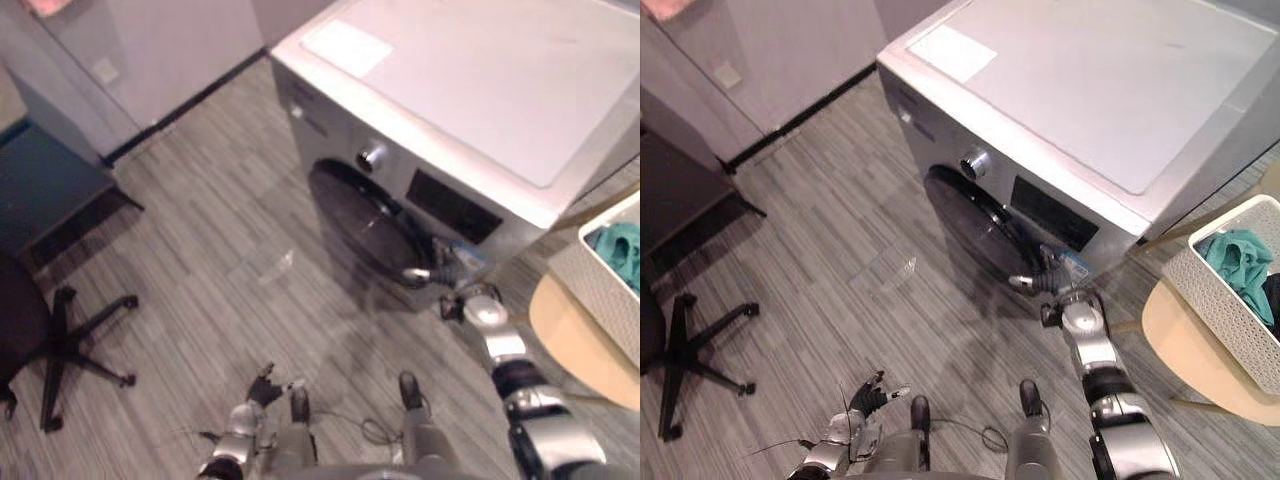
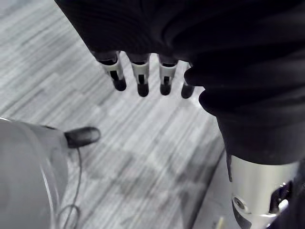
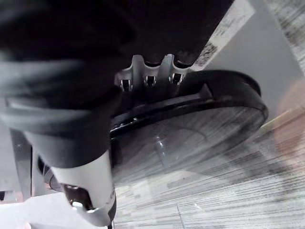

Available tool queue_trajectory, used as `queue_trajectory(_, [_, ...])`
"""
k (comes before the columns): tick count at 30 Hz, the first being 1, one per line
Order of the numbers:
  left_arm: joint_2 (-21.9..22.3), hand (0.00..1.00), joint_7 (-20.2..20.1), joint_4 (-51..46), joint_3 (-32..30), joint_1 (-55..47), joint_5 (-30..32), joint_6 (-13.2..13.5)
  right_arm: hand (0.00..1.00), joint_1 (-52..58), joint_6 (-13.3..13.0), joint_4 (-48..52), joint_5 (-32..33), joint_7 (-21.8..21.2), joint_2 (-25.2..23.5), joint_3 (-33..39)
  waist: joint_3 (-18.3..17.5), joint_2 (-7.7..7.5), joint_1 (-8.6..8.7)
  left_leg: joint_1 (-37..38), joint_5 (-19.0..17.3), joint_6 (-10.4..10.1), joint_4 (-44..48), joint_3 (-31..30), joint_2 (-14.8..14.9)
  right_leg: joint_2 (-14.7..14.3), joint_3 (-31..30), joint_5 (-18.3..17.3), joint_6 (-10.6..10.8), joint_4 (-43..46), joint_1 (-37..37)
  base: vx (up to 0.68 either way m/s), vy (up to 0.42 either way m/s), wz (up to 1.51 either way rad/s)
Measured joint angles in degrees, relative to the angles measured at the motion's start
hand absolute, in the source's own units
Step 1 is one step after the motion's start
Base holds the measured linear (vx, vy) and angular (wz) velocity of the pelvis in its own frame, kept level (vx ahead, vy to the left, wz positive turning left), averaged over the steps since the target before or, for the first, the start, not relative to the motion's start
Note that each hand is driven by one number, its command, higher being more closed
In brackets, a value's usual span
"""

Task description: Pick up the laundry basket with both hands and put the clothes into the washing machine.

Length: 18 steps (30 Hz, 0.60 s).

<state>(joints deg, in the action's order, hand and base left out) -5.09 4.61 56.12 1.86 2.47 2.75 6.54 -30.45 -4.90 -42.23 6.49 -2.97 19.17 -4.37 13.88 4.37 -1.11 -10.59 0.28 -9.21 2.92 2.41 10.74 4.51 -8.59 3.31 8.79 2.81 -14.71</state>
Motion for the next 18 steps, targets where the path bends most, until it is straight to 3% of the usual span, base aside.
queue_trajectory(2, [-1.96,0.0,0.93,0.19,-0.64,-0.17,-1.04,-0.15,0.0,-3.4,0.14,-1.47,0.03,1.67,1.03,0.41,2.37,-2.06,-0.24,-1.4,0.66,0.29,0.01,-0.71,-0.65,0.51,0.31,0.53,-0.68,-0.11,-1.0,-0.18,-0.008,0.16])
queue_trajectory(4, [-2.11,0.0,1.39,0.1,-2.41,-0.09,-1.15,-0.15,0.0,-5.42,0.43,-2.44,-0.02,1.79,2.31,0.4,3.57,-2.38,-0.54,-2.2,1.17,0.2,-0.06,-0.76,-1.07,1.0,0.4,0.93,-0.64,-0.08,-1.67,-0.13,0.003,0.12])
queue_trajectory(11, [-2.35,0.0,3.5,-2.82,-4.05,3.1,-5.09,0.37,0.0,-23.12,0.38,-12.72,-0.1,1.33,4.33,1.57,10.5,0.52,-2.11,-10.99,3.12,0.31,3.33,-1.34,-1.85,1.57,-0.28,4.2,-0.14,0.31,-9.04,-0.15,-0.019,0.0])
queue_trajectory(16, [-0.51,0.0,4.54,-5.1,-1.43,4.65,-8.0,0.59,0.0,-23.34,-1.17,-12.67,0.27,2.57,4.16,4.39,11.03,0.43,-2.72,-13.87,3.78,0.37,3.28,-1.59,-1.71,1.6,0.33,4.1,0.28,1.63,-11.88,-0.1,-0.04,0.07])
queue_trajectory(18, [0.83,0.0,5.03,-5.56,-0.1,6.01,-9.09,0.7,0.0,-23.33,-1.49,-12.47,1.55,5.29,2.27,4.3,11.06,0.38,-2.61,-14.7,3.8,0.36,3.22,-1.56,-1.52,1.62,0.77,3.95,0.09,2.12,-12.66,-0.07,-0.025,0.08])
